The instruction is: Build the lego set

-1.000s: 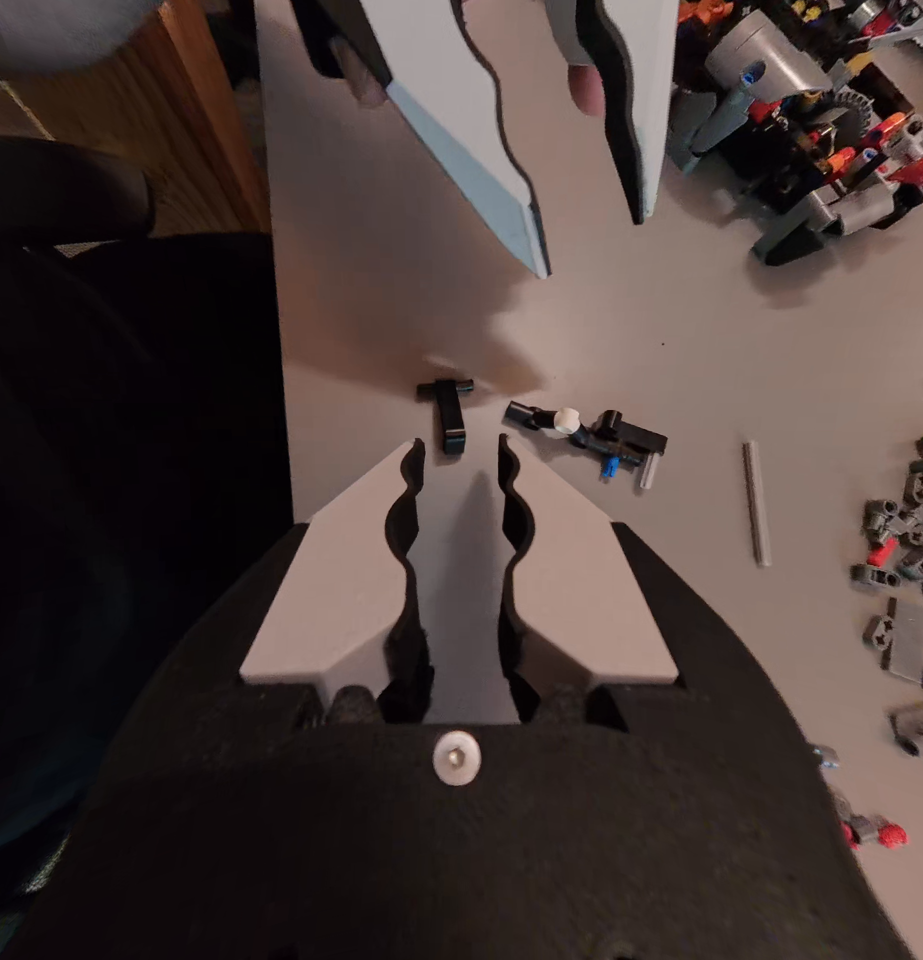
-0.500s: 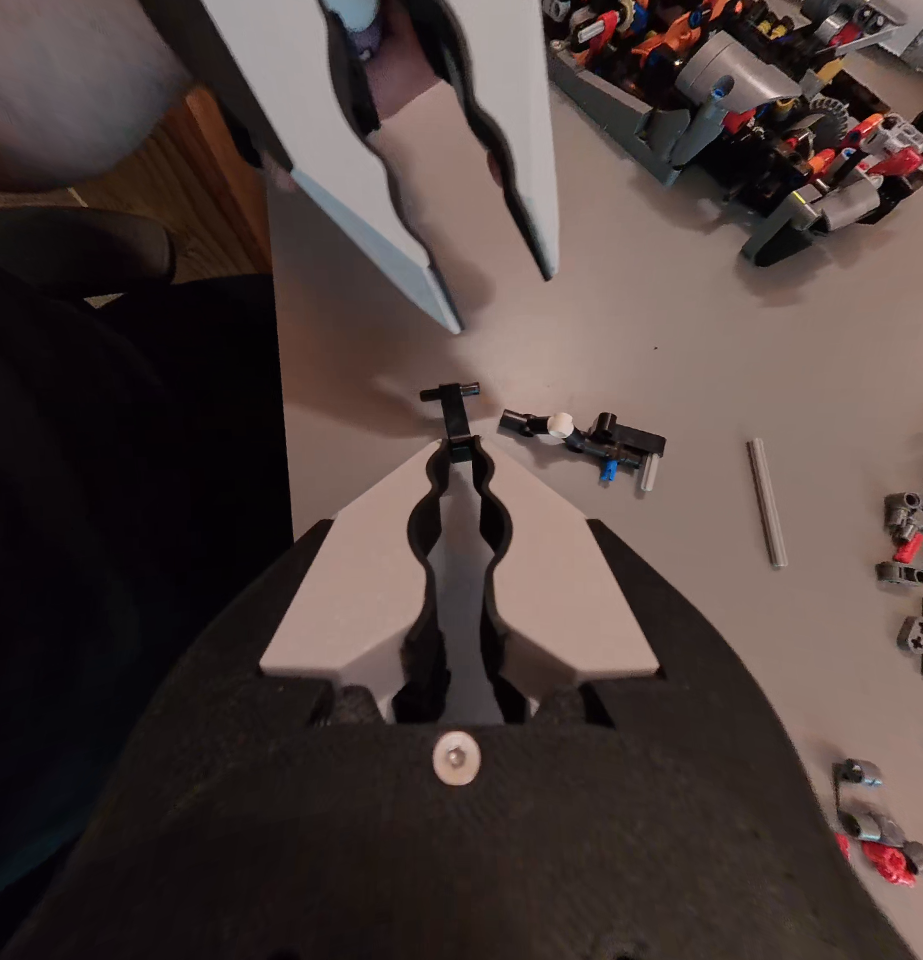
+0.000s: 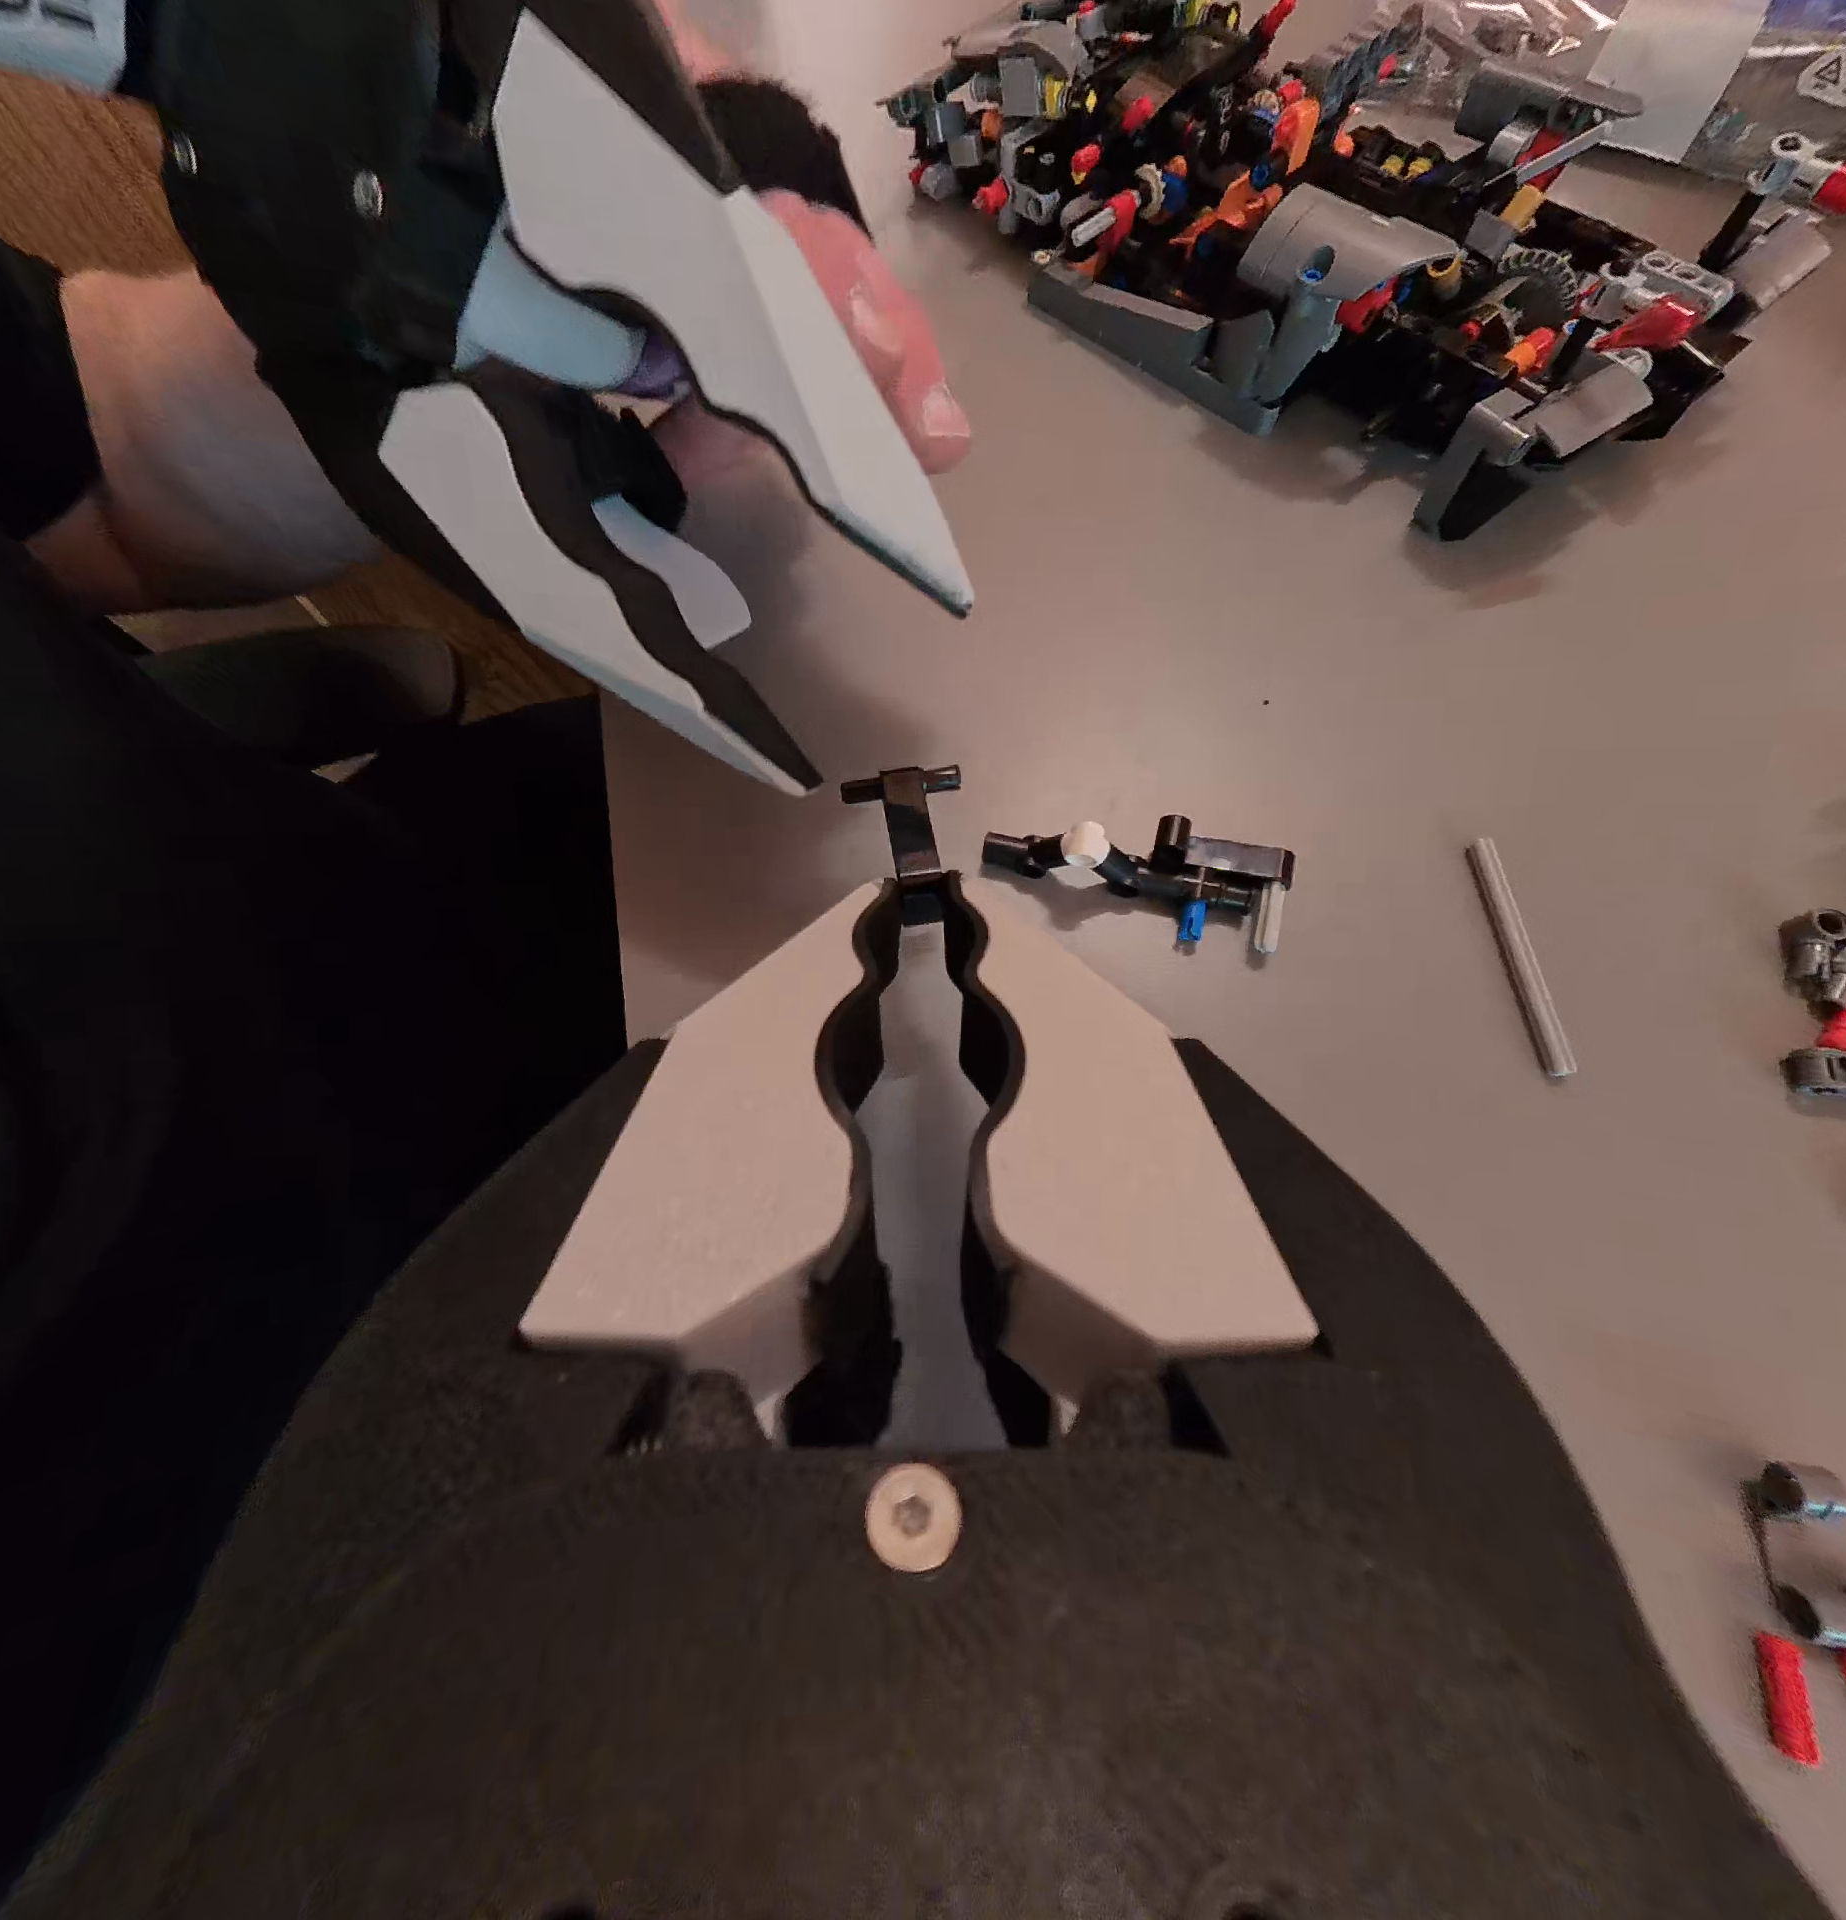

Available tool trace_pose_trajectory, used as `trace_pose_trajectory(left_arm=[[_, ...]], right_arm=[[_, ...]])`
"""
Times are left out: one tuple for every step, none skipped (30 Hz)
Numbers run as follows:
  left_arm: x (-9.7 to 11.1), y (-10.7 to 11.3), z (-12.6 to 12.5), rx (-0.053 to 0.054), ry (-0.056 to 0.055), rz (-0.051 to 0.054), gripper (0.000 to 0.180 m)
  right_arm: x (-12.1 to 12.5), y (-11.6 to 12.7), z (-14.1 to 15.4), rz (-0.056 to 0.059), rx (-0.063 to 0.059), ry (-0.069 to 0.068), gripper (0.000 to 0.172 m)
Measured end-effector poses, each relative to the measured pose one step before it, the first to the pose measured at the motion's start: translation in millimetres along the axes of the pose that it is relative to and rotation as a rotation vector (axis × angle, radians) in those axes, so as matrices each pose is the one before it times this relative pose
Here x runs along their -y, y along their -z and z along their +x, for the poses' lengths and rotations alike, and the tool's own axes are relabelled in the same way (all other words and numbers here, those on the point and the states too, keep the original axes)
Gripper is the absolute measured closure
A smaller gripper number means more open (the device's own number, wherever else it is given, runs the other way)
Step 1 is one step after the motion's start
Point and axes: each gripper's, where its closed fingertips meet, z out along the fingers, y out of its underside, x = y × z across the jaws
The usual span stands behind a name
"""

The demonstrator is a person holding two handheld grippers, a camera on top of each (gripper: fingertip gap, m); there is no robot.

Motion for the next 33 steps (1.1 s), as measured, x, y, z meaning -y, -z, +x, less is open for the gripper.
trace_pose_trajectory(left_arm=[[0.67, -1.32, 0.21, 0.0184, -0.0273, 0.0002, 0.142], [-0.14, -1.39, -0.3, 0.0218, -0.0305, -0.0044, 0.144], [-1.2, -1.59, 0.32, 0.0152, -0.0286, -0.0096, 0.146], [-0.71, -1.25, 0.78, 0.011, -0.0241, -0.0054, 0.147], [0.65, -0.8, 0.02, 0.016, -0.0226, 0.0012, 0.149], [1.58, -0.41, -0.15, 0.0166, -0.0229, 0.0051, 0.15], [1.05, -0.45, 0.5, 0.0122, -0.0215, 0.0011, 0.153], [1.38, -0.32, -0.43, 0.0166, -0.0224, 0.0035, 0.154], [0.64, -0.69, -0.02, 0.0124, -0.0193, -0.0006, 0.155], [-0.42, -1.21, 1.31, 0.0001, -0.0118, -0.0052, 0.157], [-0.22, -1.06, 0.96, 0.0014, -0.0101, -0.0021, 0.158], [0.29, -0.77, 0.15, 0.0063, -0.0095, 0.0008, 0.158], [0.3, -0.56, 0.17, 0.0053, -0.0099, 0.0011, 0.159], [0.42, -0.23, -0.81, 0.0092, -0.0053, 0.0024, 0.159], [0.49, 0.06, -1.08, 0.0078, 0.0033, 0.0046, 0.159], [1.31, 0.35, -0.21, 0.0021, 0.0076, 0.0111, 0.16], [0.72, 0.13, 0.67, -0.0049, 0.0097, 0.0066, 0.159], [0.82, 0.05, -0.5, 0.0052, 0.004, 0.0065, 0.159], [0.62, -0.29, -0.65, 0.0046, -0.0012, 0.0017, 0.159], [-0.42, -0.87, -0.23, 0.0007, -0.0048, -0.008, 0.159], [-0.14, -0.96, -0.17, 0.0015, -0.0106, -0.006, 0.159], [0.7, -0.87, -0.83, 0.0061, -0.009, 0.0002, 0.16], [-0.07, -1.25, -0.73, 0.0044, -0.0035, -0.0056, 0.161], [-0.54, -1.22, -0.72, 0.0042, -0.0034, -0.0074, 0.162], [0.28, -0.68, -0.55, 0.0044, -0.0044, -0.0005, 0.163], [0.7, -0.53, -0.42, 0.0038, -0.0011, 0.0013, 0.165], [0.61, -0.59, -0.28, 0.0034, -0.0018, 0.0, 0.169], [0.72, -0.46, -0.5, 0.0068, -0.0062, -0.0004, 0.173], [0.98, -0.27, -0.39, 0.0076, -0.0087, 0.0015, 0.177], [0.76, -0.3, -0.83, 0.0093, -0.0057, 0.0005, 0.177], [0.22, -0.35, -0.6, 0.0041, -0.0011, -0.0021, 0.177], [0.17, -0.22, -0.66, 0.0025, -0.0003, -0.0001, 0.177], [0.24, -0.07, -0.5, 0.0009, 0.0004, 0.0008, 0.177]], right_arm=[[0.54, 0.94, 0.61, 0.0071, 0.003, -0.0115, 0.167], [0.42, 0.83, 0.4, 0.0051, 0.003, -0.0085, 0.167], [0.57, 0.89, -0.03, 0.0061, 0.0033, -0.0069, 0.167], [0.35, 0.69, 0.62, 0.0035, -0.0015, -0.0071, 0.167], [-0.2, 0.61, 0.82, 0.0011, -0.0036, -0.0058, 0.167], [-0.17, 0.71, 0.68, 0.002, -0.0024, -0.0058, 0.167], [0.16, 0.92, 0.66, 0.0042, -0.0014, -0.0069, 0.167], [0.38, 1.04, 0.47, 0.0057, 0.0002, -0.0078, 0.167], [0.56, 1.05, 0.44, 0.0064, 0.0005, -0.0062, 0.167], [0.23, 0.97, 0.57, 0.0048, -0.0003, -0.0048, 0.167], [0.1, 0.71, 0.48, 0.0029, 0.0002, -0.0063, 0.167], [0.09, 0.43, 0.55, 0.0025, -0.0011, -0.0049, 0.167], [0.09, 0.5, 0.62, 0.0022, -0.0031, -0.002, 0.167], [0.16, 0.6, 0.45, 0.0026, -0.0024, -0.0016, 0.167], [0.28, 0.61, 0.36, 0.0037, -0.0014, -0.0025, 0.167], [0.39, 0.62, -0.05, 0.0049, 0.0014, -0.0016, 0.167], [0.32, 0.29, -0.44, 0.0046, 0.0045, -0.0011, 0.167], [-0.1, -0.03, -0.18, 0.0019, 0.0026, -0.0013, 0.167], [-0.43, -0.3, 0.06, -0.0005, 0.0005, -0.0006, 0.167], [-0.21, -0.35, -0.08, -0.0009, 0.0016, 0.0005, 0.167], [0.38, -0.16, -0.28, 0.0017, 0.002, 0.0002, 0.167], [0.97, -0.01, -0.4, 0.0037, 0.0024, -0.0012, 0.167], [1.21, 0.25, -0.55, 0.0046, 0.0022, -0.0006, 0.167], [1.32, 0.3, -0.29, 0.004, -0.0006, 0.001, 0.167], [1.1, 0.53, -0.06, 0.0031, -0.0021, 0.0008, 0.167], [1.15, 0.71, -0.14, 0.0042, -0.001, -0.0011, 0.167], [1.18, 0.85, 0.28, 0.0047, -0.0024, -0.0024, 0.167], [1.12, 1.13, 0.33, 0.0057, -0.0033, -0.0024, 0.167], [1.33, 1.18, 0.04, 0.007, -0.0014, -0.0015, 0.167], [0.91, 1.15, 0.09, 0.0048, -0.0016, -0.0013, 0.167], [0.52, 0.65, 0.37, 0.0029, -0.0031, -0.0006, 0.167], [0.34, 0.41, 0.23, 0.0025, -0.0029, 0.0004, 0.167], [0.44, 0.31, 0.12, 0.0027, -0.0016, 0.0, 0.167]])
